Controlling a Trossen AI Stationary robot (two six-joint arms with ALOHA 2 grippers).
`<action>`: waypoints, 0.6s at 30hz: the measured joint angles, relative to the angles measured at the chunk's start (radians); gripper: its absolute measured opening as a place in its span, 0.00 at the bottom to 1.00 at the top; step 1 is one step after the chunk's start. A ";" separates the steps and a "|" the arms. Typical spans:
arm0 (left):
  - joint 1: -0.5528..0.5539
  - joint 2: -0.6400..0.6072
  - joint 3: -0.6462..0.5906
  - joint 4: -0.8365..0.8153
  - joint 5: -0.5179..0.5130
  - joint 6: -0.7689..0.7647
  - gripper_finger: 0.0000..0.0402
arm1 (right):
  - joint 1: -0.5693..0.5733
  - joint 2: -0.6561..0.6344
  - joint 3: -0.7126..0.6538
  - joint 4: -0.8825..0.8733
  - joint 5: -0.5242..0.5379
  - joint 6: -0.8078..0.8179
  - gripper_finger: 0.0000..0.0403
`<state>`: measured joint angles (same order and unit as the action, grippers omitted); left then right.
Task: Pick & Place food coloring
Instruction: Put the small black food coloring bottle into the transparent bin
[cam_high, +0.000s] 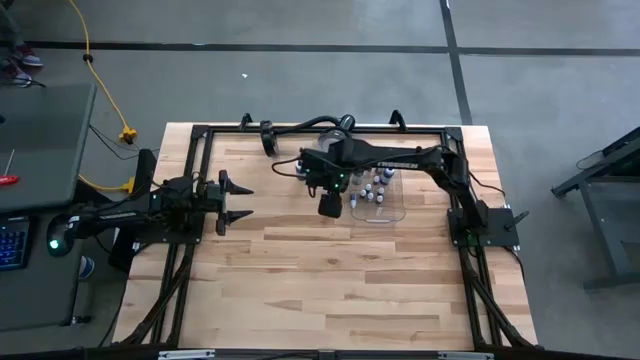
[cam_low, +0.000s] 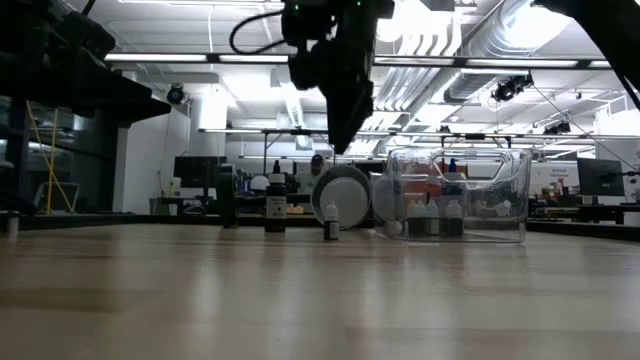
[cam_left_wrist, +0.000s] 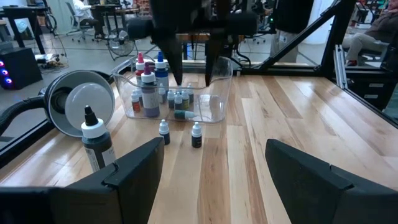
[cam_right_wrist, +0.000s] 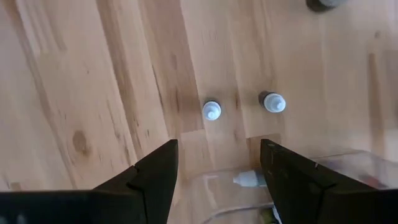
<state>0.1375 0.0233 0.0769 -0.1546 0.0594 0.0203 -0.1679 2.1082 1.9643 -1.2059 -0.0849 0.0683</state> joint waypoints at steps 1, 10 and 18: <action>0.000 0.000 0.000 0.000 0.000 0.000 0.69 | -0.003 0.000 -0.019 0.017 -0.005 0.014 0.53; 0.000 0.000 0.000 0.000 0.000 0.000 0.69 | -0.018 -0.001 -0.155 0.156 0.001 0.246 0.54; 0.000 0.000 0.000 0.000 0.000 0.000 0.69 | -0.013 -0.001 -0.230 0.242 0.004 0.409 0.54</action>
<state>0.1374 0.0233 0.0772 -0.1545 0.0595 0.0204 -0.1806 2.1075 1.7344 -0.9634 -0.0808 0.4774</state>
